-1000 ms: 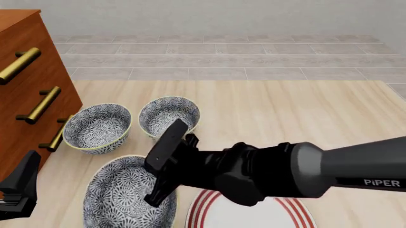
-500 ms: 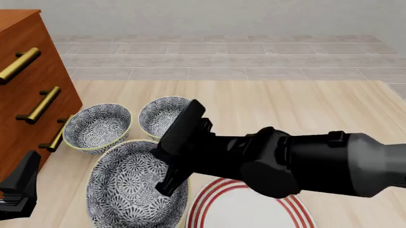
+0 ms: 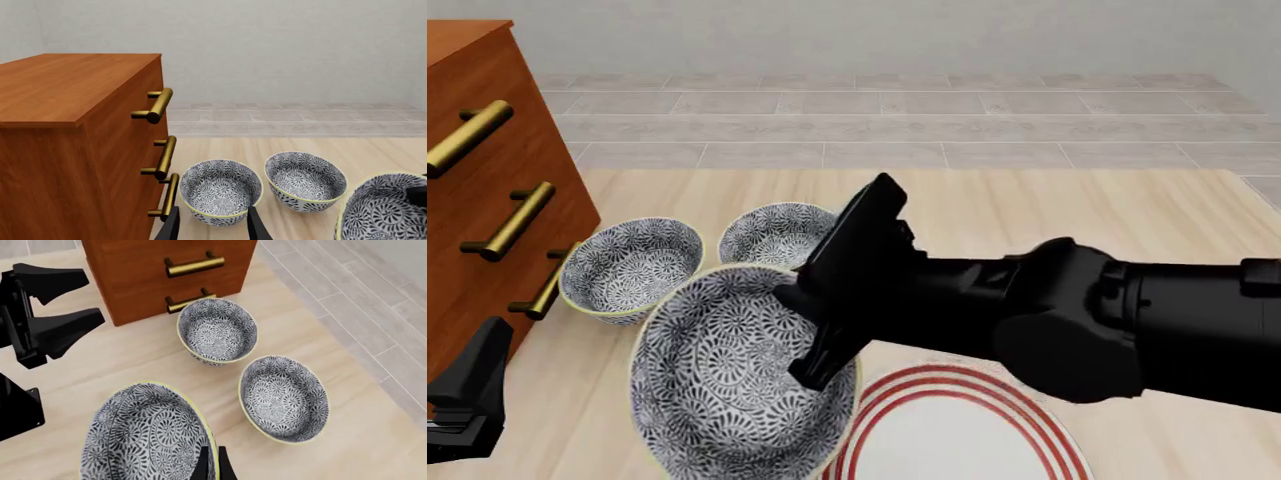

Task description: Put the bowl at the front on the plate.

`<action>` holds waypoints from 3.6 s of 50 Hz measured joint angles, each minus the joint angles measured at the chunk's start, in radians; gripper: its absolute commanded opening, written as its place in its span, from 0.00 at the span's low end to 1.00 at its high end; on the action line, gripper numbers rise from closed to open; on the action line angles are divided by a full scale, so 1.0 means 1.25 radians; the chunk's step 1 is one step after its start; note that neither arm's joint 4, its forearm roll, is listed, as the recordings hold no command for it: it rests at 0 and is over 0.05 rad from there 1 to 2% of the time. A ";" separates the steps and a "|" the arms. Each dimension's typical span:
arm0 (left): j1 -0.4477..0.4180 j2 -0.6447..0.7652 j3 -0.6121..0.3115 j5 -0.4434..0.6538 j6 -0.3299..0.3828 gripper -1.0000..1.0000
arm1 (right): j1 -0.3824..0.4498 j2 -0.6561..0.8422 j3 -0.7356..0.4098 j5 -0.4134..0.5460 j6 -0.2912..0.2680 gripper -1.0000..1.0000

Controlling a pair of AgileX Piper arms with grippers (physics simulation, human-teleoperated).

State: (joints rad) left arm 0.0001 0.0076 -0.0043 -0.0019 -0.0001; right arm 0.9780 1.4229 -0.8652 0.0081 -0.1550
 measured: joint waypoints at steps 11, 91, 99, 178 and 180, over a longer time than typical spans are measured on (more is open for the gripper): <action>0.000 0.000 0.000 0.000 0.000 1.00 | -0.024 -0.032 0.026 0.005 0.008 0.00; 0.000 0.000 0.000 0.000 0.000 1.00 | -0.137 -0.226 0.243 0.030 0.103 0.00; 0.000 0.000 0.000 0.000 0.000 1.00 | -0.147 -0.239 0.269 0.024 0.112 0.00; 0.000 0.000 0.000 0.000 0.000 1.00 | -0.185 -0.365 0.442 0.033 0.175 0.00; 0.000 0.000 0.000 0.000 0.000 1.00 | -0.184 -0.365 0.448 0.028 0.178 0.00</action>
State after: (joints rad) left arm 0.0001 0.0075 -0.0043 -0.0019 -0.0001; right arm 0.7476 0.9672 -0.3049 0.0435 0.0676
